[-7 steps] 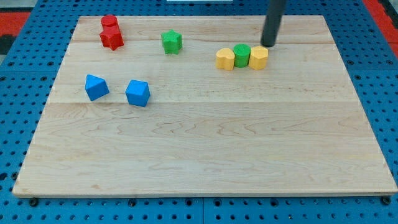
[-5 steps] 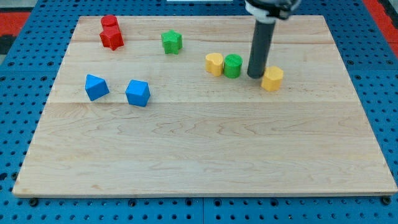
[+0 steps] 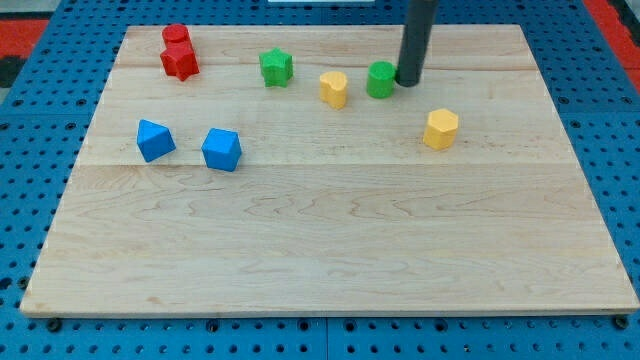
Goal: Slightly push the green circle close to the yellow heart
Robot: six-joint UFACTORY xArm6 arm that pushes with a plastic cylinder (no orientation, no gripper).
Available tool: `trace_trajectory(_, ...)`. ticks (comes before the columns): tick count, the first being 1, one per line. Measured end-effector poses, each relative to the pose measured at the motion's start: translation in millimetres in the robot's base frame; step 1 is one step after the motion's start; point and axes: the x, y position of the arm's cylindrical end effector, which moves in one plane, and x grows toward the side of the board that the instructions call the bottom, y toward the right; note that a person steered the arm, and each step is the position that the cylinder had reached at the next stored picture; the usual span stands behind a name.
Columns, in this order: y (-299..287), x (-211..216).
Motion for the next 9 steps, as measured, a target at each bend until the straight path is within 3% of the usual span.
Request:
trace_trajectory(1, -29.7, -17.8)
trace_trajectory(2, -79.8, -66.4)
trace_trajectory(3, -191.3, -95.0)
trace_trajectory(4, -216.4, -60.3)
trace_trajectory(5, -218.0, -25.8)
trace_trajectory(6, -164.3, 43.8)
trace_trajectory(7, -162.4, 48.2)
trace_trajectory(8, -162.4, 7.2)
trace_trajectory(9, -101.6, 52.9)
